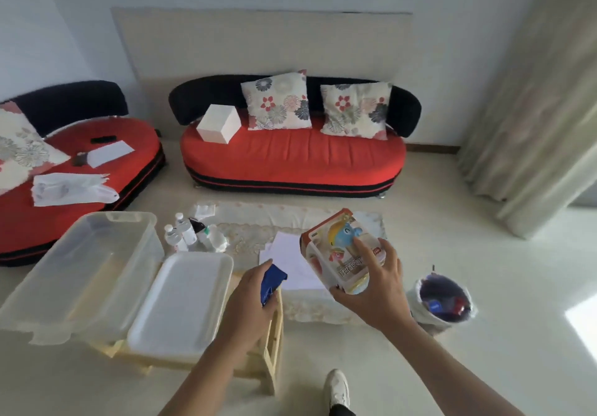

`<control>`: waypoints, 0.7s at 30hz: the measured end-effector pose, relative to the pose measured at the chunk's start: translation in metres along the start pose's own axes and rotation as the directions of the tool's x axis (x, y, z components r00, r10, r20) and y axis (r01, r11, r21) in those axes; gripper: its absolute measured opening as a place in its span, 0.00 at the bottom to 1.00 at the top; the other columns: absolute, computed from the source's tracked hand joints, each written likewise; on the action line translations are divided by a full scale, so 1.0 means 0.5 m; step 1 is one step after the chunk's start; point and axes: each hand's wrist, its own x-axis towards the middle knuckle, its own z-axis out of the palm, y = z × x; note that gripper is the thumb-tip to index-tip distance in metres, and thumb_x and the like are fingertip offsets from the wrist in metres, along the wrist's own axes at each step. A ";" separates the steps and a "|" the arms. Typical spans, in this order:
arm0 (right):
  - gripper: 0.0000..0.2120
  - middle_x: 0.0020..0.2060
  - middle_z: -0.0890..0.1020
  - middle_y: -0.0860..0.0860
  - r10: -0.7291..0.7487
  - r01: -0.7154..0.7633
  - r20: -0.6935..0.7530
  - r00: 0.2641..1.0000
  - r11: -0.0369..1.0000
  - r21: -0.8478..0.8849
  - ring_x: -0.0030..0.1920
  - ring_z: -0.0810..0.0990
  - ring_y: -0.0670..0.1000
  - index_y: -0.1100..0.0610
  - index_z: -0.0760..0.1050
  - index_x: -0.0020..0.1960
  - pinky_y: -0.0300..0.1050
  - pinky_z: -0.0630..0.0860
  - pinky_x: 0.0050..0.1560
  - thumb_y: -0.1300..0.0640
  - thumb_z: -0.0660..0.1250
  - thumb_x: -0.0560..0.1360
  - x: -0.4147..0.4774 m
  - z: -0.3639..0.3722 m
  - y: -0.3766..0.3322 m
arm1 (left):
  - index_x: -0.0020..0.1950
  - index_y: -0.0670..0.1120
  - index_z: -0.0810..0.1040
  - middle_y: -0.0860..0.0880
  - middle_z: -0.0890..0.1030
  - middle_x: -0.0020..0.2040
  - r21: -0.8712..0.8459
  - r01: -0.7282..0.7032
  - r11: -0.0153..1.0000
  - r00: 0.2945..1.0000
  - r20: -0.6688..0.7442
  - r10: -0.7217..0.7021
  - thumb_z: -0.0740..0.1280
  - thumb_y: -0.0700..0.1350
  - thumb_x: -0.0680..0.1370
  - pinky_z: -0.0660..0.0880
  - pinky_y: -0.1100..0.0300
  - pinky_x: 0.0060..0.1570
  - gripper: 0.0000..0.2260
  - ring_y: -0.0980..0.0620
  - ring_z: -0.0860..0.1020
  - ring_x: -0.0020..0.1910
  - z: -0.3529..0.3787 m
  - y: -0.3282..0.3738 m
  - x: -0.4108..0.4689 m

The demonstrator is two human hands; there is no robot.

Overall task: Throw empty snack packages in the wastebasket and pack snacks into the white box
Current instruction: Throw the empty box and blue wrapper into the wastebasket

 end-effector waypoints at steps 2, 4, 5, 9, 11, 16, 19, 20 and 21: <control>0.49 0.76 0.54 0.51 0.060 -0.062 -0.039 0.997 0.998 -0.034 0.73 0.60 0.59 0.38 0.59 0.77 0.60 0.74 0.66 0.34 0.77 0.60 -0.030 -0.045 0.033 | 0.79 0.55 0.64 0.57 0.71 0.72 -0.012 -0.046 0.999 0.997 0.061 0.046 0.69 0.45 0.81 0.74 0.68 0.57 0.27 0.57 0.74 0.64 0.030 0.033 0.004; 0.49 0.76 0.53 0.50 0.116 -0.120 -0.080 0.990 0.992 -0.045 0.74 0.59 0.58 0.38 0.60 0.76 0.60 0.73 0.68 0.35 0.78 0.61 -0.053 -0.091 0.061 | 0.79 0.55 0.64 0.56 0.71 0.72 -0.017 -0.089 0.996 0.990 0.107 0.090 0.69 0.45 0.81 0.75 0.65 0.58 0.28 0.57 0.74 0.63 0.058 0.063 0.012; 0.49 0.76 0.53 0.50 0.137 -0.143 -0.103 0.985 0.988 -0.050 0.74 0.59 0.59 0.39 0.61 0.76 0.60 0.72 0.68 0.36 0.78 0.61 -0.063 -0.113 0.074 | 0.79 0.55 0.64 0.55 0.72 0.72 -0.020 -0.107 0.994 0.986 0.128 0.109 0.69 0.45 0.81 0.76 0.64 0.58 0.28 0.56 0.74 0.62 0.071 0.078 0.017; 0.50 0.76 0.53 0.50 0.223 -0.240 -0.197 0.955 0.968 -0.071 0.71 0.60 0.59 0.38 0.61 0.76 0.59 0.73 0.66 0.36 0.78 0.59 -0.108 -0.205 0.136 | 0.79 0.53 0.64 0.53 0.72 0.72 -0.031 -0.202 0.979 0.957 0.206 0.204 0.69 0.44 0.81 0.74 0.65 0.59 0.28 0.54 0.74 0.66 0.132 0.163 0.042; 0.50 0.76 0.53 0.49 0.257 -0.278 -0.232 0.938 0.958 -0.065 0.71 0.61 0.59 0.39 0.61 0.76 0.57 0.74 0.65 0.36 0.78 0.59 -0.128 -0.246 0.168 | 0.79 0.53 0.65 0.53 0.72 0.73 -0.043 -0.248 0.968 0.940 0.231 0.252 0.69 0.43 0.81 0.75 0.63 0.61 0.28 0.52 0.74 0.67 0.167 0.213 0.051; 0.50 0.76 0.54 0.48 0.330 -0.362 -0.308 0.892 0.931 -0.049 0.71 0.60 0.58 0.38 0.61 0.76 0.52 0.73 0.63 0.36 0.79 0.59 -0.176 -0.331 0.256 | 0.78 0.54 0.65 0.52 0.72 0.73 -0.045 -0.343 0.938 0.895 0.286 0.341 0.70 0.43 0.81 0.74 0.64 0.59 0.28 0.51 0.75 0.66 0.262 0.330 0.071; 0.50 0.76 0.53 0.48 0.367 -0.408 -0.331 0.869 0.911 -0.060 0.71 0.60 0.58 0.39 0.61 0.76 0.52 0.75 0.61 0.37 0.79 0.59 -0.206 -0.377 0.326 | 0.78 0.53 0.65 0.52 0.72 0.74 -0.048 -0.370 0.928 0.872 0.325 0.365 0.70 0.43 0.80 0.77 0.61 0.59 0.28 0.50 0.75 0.66 0.330 0.396 0.074; 0.50 0.76 0.53 0.48 0.375 -0.418 -0.342 0.862 0.906 -0.058 0.70 0.60 0.58 0.39 0.61 0.76 0.52 0.75 0.60 0.37 0.79 0.59 -0.216 -0.393 0.351 | 0.78 0.53 0.65 0.52 0.72 0.73 -0.049 -0.379 0.924 0.865 0.337 0.373 0.70 0.43 0.80 0.77 0.61 0.59 0.28 0.50 0.75 0.66 0.356 0.418 0.074; 0.50 0.76 0.53 0.48 0.386 -0.431 -0.351 0.853 0.901 -0.057 0.70 0.60 0.58 0.39 0.61 0.76 0.52 0.75 0.60 0.37 0.79 0.59 -0.228 -0.410 0.377 | 0.78 0.53 0.65 0.52 0.72 0.73 -0.049 -0.387 0.921 0.858 0.347 0.379 0.70 0.43 0.80 0.77 0.61 0.59 0.28 0.51 0.75 0.66 0.384 0.439 0.072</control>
